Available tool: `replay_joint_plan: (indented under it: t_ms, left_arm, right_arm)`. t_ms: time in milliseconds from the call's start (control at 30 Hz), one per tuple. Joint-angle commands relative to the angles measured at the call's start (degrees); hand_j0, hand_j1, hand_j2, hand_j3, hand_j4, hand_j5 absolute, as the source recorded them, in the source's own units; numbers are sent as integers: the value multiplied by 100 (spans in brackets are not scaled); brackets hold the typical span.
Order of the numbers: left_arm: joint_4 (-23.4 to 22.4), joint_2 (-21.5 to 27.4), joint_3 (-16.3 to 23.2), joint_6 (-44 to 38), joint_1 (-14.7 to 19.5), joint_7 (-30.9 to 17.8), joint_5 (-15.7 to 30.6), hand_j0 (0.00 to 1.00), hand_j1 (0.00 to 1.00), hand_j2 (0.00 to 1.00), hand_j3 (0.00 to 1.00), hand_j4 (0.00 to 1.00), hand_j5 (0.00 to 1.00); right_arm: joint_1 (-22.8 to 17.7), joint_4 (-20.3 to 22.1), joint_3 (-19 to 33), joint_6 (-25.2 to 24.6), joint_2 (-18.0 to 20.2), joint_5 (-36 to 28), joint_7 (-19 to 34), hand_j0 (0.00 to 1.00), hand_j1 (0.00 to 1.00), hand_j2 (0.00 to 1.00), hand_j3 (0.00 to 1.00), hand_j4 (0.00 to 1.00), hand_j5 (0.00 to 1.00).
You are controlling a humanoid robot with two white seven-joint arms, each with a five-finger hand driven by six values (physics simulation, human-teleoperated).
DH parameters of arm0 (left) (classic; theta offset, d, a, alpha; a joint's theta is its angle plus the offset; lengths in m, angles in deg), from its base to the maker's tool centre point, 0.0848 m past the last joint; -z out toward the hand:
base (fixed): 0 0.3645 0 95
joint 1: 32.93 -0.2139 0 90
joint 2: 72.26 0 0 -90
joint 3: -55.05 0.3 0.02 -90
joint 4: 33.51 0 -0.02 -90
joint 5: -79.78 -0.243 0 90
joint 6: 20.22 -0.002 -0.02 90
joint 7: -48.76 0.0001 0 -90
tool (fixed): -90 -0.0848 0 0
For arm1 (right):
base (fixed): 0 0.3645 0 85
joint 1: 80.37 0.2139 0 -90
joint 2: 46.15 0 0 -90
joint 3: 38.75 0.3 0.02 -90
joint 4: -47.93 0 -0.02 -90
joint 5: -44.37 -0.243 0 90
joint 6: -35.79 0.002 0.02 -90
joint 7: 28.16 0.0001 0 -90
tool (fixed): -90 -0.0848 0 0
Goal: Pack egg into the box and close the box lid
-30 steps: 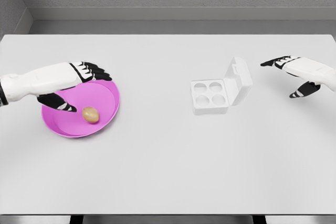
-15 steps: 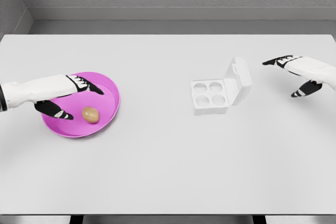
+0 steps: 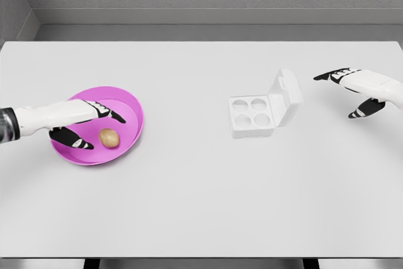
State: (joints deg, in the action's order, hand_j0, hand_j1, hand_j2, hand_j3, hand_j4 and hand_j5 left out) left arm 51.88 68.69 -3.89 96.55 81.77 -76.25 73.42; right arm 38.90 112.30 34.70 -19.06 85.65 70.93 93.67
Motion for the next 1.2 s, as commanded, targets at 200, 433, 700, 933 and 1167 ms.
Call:
replay_joint_plan:
  t_ms: [200, 433, 700, 933, 1167]
  left_arm:
    - [13, -165, 22, -66, 0, 2, -234, 82, 82, 82, 82, 82, 82]
    - [-23, -288, 31, -321, -18, 2, -392, 82, 82, 82, 82, 82, 82]
    - [-40, -297, 66, -453, -18, 2, -594, 82, 82, 82, 82, 82, 82]
    - [-31, -358, 66, -453, -18, 2, -682, 79, 79, 79, 79, 79, 79]
    - [-31, -428, 66, -453, -18, 2, -735, 76, 76, 76, 76, 76, 76]
  right_arm:
    - [0, 23, 12, -15, 13, -37, -2, 100, 100, 100, 100, 100, 100]
    - [-9, 23, 12, -15, 22, -29, -2, 100, 100, 100, 100, 100, 100]
    - [-9, 14, 3, -15, 39, -29, -2, 100, 100, 100, 100, 100, 100]
    - [-18, 32, 12, -15, 30, -29, -2, 100, 100, 100, 100, 100, 100]
    - [-9, 32, 12, -15, 30, -29, 6, 100, 100, 100, 100, 100, 100]
